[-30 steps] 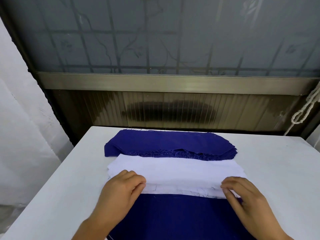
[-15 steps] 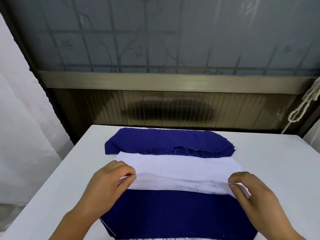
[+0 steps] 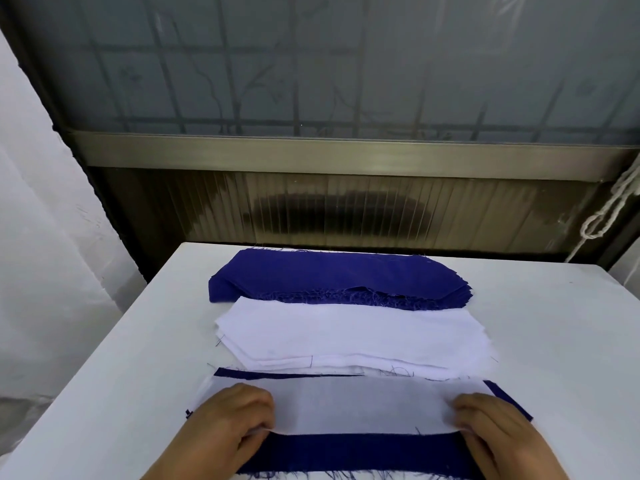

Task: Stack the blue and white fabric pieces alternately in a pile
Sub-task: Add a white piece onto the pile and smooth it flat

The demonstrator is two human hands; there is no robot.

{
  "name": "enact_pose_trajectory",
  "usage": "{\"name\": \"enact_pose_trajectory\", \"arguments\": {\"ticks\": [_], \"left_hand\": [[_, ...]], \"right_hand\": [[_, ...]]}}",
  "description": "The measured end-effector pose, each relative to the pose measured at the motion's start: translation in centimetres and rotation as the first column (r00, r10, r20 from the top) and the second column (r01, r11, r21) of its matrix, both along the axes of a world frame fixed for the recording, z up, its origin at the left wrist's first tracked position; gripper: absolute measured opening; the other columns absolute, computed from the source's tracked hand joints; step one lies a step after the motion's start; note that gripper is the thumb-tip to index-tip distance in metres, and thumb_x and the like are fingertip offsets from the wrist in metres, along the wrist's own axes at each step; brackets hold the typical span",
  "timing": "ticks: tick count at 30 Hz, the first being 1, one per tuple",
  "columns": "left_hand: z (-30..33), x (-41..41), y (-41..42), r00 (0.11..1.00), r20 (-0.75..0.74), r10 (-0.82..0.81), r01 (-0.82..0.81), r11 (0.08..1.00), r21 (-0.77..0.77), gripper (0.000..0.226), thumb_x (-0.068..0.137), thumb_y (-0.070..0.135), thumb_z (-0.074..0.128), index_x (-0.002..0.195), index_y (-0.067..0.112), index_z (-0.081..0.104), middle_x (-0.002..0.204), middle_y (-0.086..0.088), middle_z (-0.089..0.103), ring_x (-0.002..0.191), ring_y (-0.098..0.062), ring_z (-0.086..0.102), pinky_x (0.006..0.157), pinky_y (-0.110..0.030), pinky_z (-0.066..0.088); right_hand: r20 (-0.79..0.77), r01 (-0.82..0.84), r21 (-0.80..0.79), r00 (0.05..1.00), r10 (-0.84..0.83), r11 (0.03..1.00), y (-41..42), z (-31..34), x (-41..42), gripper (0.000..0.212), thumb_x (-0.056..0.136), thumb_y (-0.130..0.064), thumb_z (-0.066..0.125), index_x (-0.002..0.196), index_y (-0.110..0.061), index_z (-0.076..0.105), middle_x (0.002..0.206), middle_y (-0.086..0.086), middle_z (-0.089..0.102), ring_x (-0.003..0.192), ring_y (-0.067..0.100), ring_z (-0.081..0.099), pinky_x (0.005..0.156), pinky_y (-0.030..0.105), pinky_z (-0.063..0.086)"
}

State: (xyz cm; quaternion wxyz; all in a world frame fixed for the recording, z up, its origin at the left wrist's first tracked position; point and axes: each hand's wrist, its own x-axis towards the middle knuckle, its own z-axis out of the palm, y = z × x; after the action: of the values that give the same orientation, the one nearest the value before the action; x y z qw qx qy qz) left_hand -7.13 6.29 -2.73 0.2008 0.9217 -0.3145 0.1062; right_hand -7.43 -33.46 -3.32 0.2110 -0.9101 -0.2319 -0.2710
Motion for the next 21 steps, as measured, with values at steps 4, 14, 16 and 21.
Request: {"name": "enact_pose_trajectory", "arguments": {"ticks": [4, 14, 16, 21], "left_hand": [[-0.3, 0.0, 0.0, 1.0, -0.019, -0.017, 0.016, 0.999, -0.029, 0.008, 0.08, 0.024, 0.059, 0.078, 0.029, 0.066, 0.099, 0.023, 0.063, 0.089, 0.006, 0.059, 0.073, -0.013, 0.048], [0.0, -0.6, -0.9, 0.999, 0.01, -0.036, 0.037, 0.993, -0.11, 0.059, 0.104, 0.043, 0.021, 0.079, 0.03, 0.073, 0.105, 0.02, 0.067, 0.097, 0.01, 0.06, 0.087, -0.005, 0.043], [-0.2, -0.5, -0.8, 1.0, -0.017, -0.02, 0.018, 0.994, -0.109, 0.051, 0.103, 0.04, 0.028, 0.079, 0.031, 0.072, 0.107, 0.021, 0.067, 0.099, 0.011, 0.059, 0.086, -0.005, 0.044], [-0.5, -0.7, -0.5, 0.992, -0.12, 0.03, -0.041, 0.995, -0.089, 0.006, 0.079, 0.043, 0.064, 0.084, 0.039, 0.066, 0.114, 0.031, 0.059, 0.108, 0.015, 0.054, 0.088, -0.007, 0.042]], "right_hand": [[0.006, 0.011, -0.017, 1.0, -0.011, 1.0, -0.4, -0.2, 0.2, 0.059, 0.101, -0.038, 0.026, 0.075, -0.016, 0.074, 0.098, -0.007, 0.069, 0.093, 0.001, 0.054, 0.084, 0.017, 0.042], [0.027, 0.017, -0.033, 1.0, -0.016, 0.999, -0.6, -0.1, 0.1, 0.033, 0.078, -0.021, 0.041, 0.062, -0.016, 0.069, 0.089, -0.008, 0.07, 0.088, 0.0, 0.054, 0.078, 0.015, 0.041], [0.005, 0.005, -0.023, 1.0, -0.005, 1.0, -0.5, 0.2, -0.1, 0.026, 0.077, -0.032, 0.052, 0.065, -0.019, 0.071, 0.092, -0.016, 0.066, 0.088, -0.002, 0.053, 0.077, 0.015, 0.041], [-0.057, -0.013, 0.015, 0.998, 0.014, 1.0, 0.2, 0.9, -0.5, 0.059, 0.097, -0.059, 0.032, 0.079, -0.022, 0.076, 0.091, -0.014, 0.066, 0.088, -0.004, 0.052, 0.085, 0.004, 0.035]]}}
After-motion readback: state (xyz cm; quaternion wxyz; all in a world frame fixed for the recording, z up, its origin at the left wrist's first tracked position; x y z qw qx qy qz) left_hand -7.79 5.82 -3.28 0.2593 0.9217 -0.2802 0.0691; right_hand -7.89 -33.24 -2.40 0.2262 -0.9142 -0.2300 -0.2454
